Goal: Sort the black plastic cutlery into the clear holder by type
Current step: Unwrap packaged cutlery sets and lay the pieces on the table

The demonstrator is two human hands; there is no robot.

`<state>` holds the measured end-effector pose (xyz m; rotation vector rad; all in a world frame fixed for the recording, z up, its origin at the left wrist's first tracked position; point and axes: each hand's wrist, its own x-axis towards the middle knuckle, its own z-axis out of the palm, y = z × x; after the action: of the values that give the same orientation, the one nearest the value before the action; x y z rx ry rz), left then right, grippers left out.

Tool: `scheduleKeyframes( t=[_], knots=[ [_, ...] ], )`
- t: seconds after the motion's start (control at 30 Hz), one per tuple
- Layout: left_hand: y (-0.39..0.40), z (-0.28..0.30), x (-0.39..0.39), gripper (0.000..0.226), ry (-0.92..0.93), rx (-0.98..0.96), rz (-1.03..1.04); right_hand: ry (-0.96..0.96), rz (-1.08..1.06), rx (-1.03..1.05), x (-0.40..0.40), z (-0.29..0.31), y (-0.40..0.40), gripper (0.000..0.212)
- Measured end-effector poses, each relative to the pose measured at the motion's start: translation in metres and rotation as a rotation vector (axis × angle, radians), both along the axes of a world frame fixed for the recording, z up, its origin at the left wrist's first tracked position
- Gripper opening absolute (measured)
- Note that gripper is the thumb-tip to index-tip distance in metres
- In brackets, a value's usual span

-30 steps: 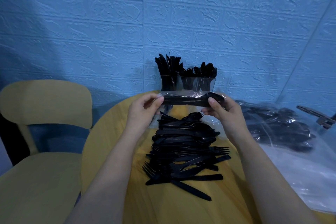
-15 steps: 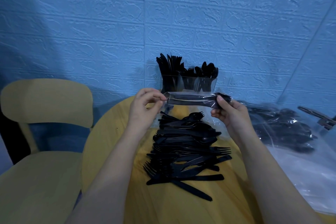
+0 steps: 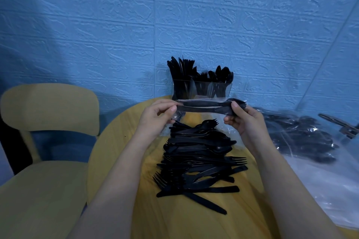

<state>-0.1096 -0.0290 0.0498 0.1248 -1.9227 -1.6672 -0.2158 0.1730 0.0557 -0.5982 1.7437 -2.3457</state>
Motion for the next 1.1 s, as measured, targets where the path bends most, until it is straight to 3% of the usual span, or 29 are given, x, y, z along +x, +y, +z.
scheduleKeyframes(
  t=[0.47,0.77,0.9,1.1],
  knots=[
    [0.004,0.003,0.004,0.015,-0.179,0.028,0.035,0.101,-0.037,0.173,0.008,0.002,0.001,0.011],
    [0.010,0.006,0.007,0.021,-0.152,0.154,0.024,0.153,-0.071,0.265,0.008,-0.001,-0.002,0.006],
    [0.007,0.006,0.007,0.010,-0.180,0.174,-0.005,0.190,-0.063,0.307,0.009,-0.002,-0.002,0.006],
    [0.007,0.006,0.007,0.013,-0.177,0.186,-0.023,0.246,-0.057,0.335,0.009,-0.002,-0.002,0.007]
  ],
)
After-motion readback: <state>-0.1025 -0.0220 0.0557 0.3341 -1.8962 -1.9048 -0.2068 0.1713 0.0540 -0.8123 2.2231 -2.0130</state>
